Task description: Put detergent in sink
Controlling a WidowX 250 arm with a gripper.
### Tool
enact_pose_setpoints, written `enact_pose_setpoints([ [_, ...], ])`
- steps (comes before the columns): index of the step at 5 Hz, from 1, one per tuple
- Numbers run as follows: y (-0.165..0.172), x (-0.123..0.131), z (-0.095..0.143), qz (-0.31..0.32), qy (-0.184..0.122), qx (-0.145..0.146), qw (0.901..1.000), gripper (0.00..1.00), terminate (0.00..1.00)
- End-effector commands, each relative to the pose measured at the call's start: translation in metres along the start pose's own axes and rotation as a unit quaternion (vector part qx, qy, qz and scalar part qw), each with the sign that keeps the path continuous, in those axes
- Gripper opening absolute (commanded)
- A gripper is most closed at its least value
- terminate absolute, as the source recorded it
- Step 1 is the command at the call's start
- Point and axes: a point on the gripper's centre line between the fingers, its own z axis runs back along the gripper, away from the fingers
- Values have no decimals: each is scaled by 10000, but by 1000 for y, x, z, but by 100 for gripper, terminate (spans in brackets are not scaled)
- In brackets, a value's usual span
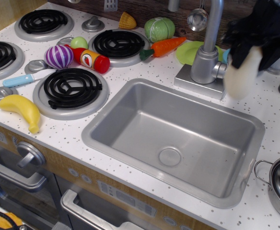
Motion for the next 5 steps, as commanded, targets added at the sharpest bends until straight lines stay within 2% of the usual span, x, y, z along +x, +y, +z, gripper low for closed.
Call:
enact_pose_setpoints([
  [1,38,1,-6,-413,-148,28,9990,0,0],
  [3,96,-19,-71,-1154,-266,321,9924,0,0],
  [4,107,-26,-92,-1246,-354,97,9915,0,0],
  [5,109,-28,-99,-1177,-368,-399,9916,100,100],
])
